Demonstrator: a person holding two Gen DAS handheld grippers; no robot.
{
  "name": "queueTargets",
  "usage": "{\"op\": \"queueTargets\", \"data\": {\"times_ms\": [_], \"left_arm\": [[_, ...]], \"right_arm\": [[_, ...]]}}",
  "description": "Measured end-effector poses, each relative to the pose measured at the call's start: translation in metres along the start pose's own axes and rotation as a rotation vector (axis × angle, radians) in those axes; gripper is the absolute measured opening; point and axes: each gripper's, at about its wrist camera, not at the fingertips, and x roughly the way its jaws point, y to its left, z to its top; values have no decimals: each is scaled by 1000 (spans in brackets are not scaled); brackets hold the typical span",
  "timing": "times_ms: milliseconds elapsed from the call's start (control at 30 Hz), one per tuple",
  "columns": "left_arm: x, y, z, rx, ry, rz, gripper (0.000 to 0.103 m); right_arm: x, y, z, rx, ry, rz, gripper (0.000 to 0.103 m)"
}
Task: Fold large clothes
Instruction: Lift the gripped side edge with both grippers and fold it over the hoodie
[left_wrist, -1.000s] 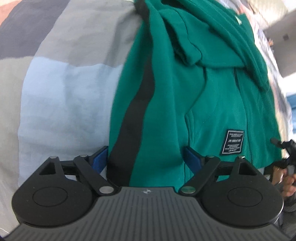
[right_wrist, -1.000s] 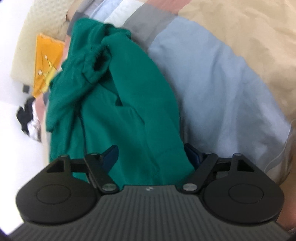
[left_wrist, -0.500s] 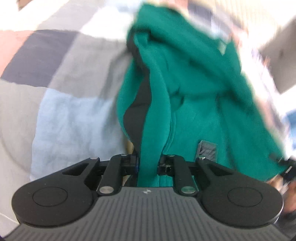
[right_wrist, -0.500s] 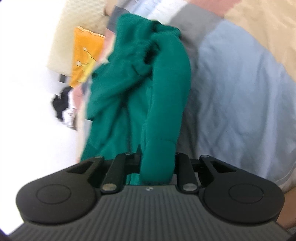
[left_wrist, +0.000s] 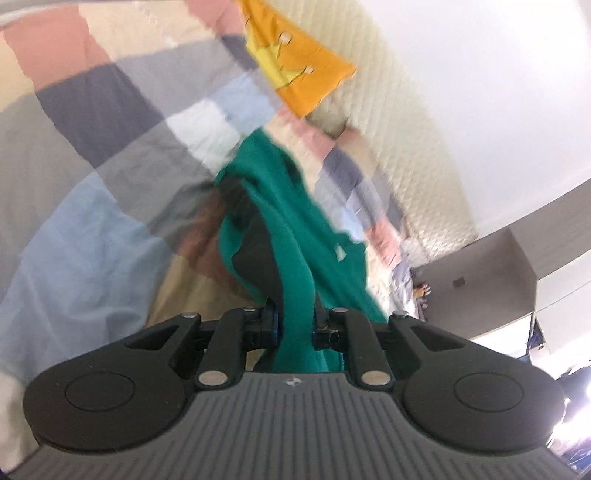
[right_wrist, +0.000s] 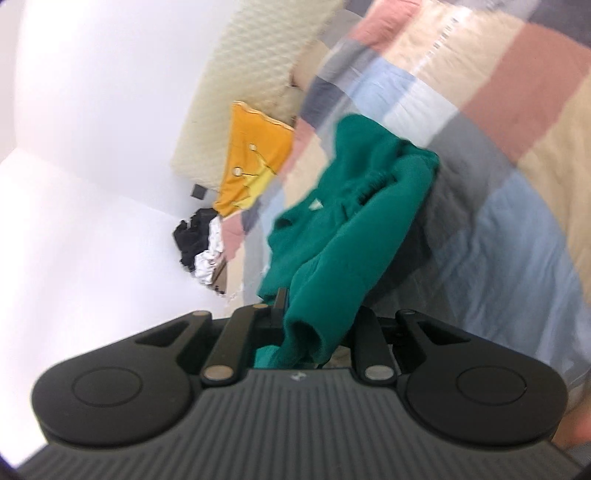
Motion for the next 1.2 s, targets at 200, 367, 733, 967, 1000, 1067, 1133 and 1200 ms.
{"op": "queueTargets", "data": {"times_ms": [200, 367, 733, 967, 1000, 1067, 1133, 1200], "left_arm": [[-69, -29, -28, 57, -50, -54, 13], [-114, -35, -65, 70, -55, -78, 12], [-143, -42, -103, 103, -88, -100, 12], [-64, -86, -44, 102, -159, -53, 12], [-49, -91, -33, 88, -169, -42, 12], [-23, -100, -16, 84, -196, -3, 12], [6, -108, 0, 79, -215, 36, 12], [37, -112, 14, 76, -227, 80, 12]], "right_arm": [[-56, 17, -19, -63, -27, 40, 18], [-104, 26, -44, -106, -34, 50, 18], [-138, 20, -60, -104, -55, 36, 18], [-71, 17, -3, 18, -130, -20, 18], [-61, 17, 5, 31, -142, -33, 18], [-37, 17, 22, 55, -166, -58, 18], [-13, 12, 38, 97, -183, -77, 18], [7, 5, 50, 140, -199, -95, 18]]}}
